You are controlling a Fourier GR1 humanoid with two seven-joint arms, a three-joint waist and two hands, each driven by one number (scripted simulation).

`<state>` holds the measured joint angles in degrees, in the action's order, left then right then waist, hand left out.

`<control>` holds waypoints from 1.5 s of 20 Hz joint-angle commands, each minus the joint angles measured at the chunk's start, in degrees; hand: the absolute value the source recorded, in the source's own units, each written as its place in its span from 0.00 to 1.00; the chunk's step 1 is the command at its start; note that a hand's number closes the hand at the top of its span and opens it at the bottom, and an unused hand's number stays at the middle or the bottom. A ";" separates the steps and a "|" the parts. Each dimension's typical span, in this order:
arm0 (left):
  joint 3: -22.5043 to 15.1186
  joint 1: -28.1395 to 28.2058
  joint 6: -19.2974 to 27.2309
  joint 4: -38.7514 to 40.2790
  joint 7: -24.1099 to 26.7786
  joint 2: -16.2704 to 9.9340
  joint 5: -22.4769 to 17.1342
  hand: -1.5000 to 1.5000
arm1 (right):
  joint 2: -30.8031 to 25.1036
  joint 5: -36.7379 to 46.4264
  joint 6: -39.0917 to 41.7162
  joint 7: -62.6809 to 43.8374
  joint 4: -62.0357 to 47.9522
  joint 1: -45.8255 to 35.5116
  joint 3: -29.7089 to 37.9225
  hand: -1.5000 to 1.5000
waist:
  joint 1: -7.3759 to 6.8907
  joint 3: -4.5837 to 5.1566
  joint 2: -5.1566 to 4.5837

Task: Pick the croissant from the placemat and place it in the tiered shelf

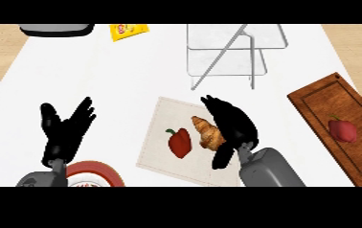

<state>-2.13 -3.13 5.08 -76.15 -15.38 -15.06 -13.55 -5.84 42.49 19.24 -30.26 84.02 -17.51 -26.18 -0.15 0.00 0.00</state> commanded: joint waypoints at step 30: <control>3.65 3.40 -2.30 -7.78 -4.81 4.23 4.62 0.50 | 4.88 8.95 -7.55 23.46 -13.01 3.69 -3.66 1.00 | 0.09 -0.02 0.16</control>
<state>2.45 -1.93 1.52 -78.57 -17.30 -11.90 -9.16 -1.20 51.17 12.82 -8.94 66.45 -19.76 -27.54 -0.13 0.21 0.58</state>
